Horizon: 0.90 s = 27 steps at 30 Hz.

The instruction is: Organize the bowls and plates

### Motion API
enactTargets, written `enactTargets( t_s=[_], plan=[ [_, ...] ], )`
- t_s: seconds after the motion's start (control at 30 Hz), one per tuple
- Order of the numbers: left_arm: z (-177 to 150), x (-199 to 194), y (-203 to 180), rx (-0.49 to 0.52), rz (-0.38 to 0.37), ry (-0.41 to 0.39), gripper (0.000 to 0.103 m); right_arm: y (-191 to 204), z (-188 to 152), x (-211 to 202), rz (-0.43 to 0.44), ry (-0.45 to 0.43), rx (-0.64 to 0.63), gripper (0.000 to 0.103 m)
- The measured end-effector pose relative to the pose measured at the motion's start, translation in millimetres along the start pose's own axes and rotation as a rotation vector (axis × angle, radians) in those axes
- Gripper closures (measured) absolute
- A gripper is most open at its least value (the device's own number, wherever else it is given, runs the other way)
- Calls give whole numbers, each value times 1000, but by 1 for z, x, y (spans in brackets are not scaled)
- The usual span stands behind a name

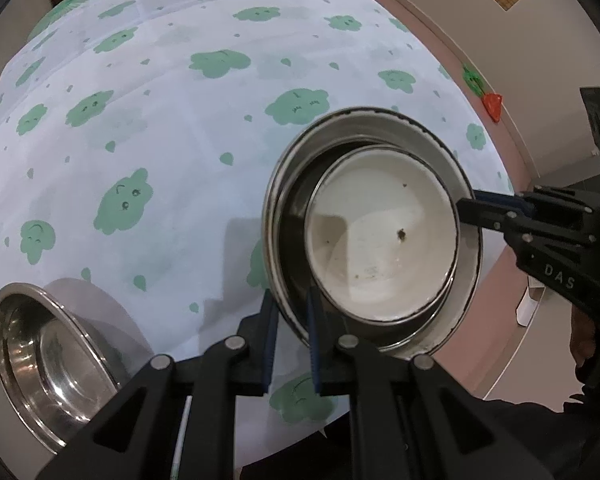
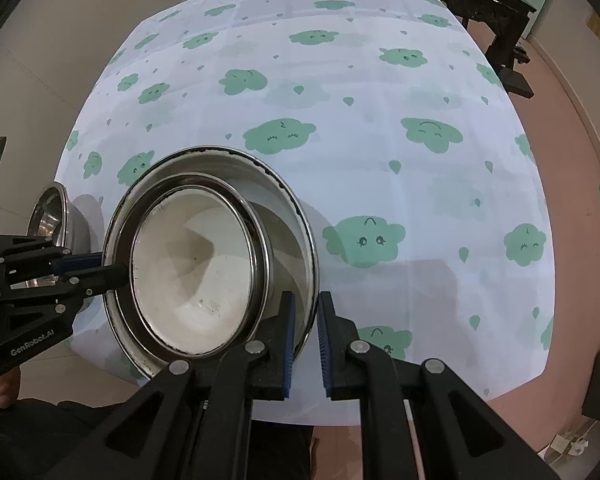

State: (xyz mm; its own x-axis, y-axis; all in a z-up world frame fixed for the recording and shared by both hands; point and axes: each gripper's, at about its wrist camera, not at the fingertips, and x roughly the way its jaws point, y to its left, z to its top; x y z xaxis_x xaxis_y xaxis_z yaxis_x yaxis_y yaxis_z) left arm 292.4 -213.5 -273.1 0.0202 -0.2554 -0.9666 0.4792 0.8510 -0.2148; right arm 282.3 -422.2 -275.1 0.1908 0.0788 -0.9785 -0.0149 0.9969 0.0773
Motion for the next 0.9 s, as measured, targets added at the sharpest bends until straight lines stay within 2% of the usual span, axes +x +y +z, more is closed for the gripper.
enactTargets(
  t_s=[0.47, 0.9],
  plan=[
    [-4, -31, 19, -40, 33, -67, 92, 25, 14, -16, 1, -29, -58, 91],
    [-19, -76, 66, -162, 88, -150, 93, 82, 47, -39, 25, -86, -201, 91]
  ],
)
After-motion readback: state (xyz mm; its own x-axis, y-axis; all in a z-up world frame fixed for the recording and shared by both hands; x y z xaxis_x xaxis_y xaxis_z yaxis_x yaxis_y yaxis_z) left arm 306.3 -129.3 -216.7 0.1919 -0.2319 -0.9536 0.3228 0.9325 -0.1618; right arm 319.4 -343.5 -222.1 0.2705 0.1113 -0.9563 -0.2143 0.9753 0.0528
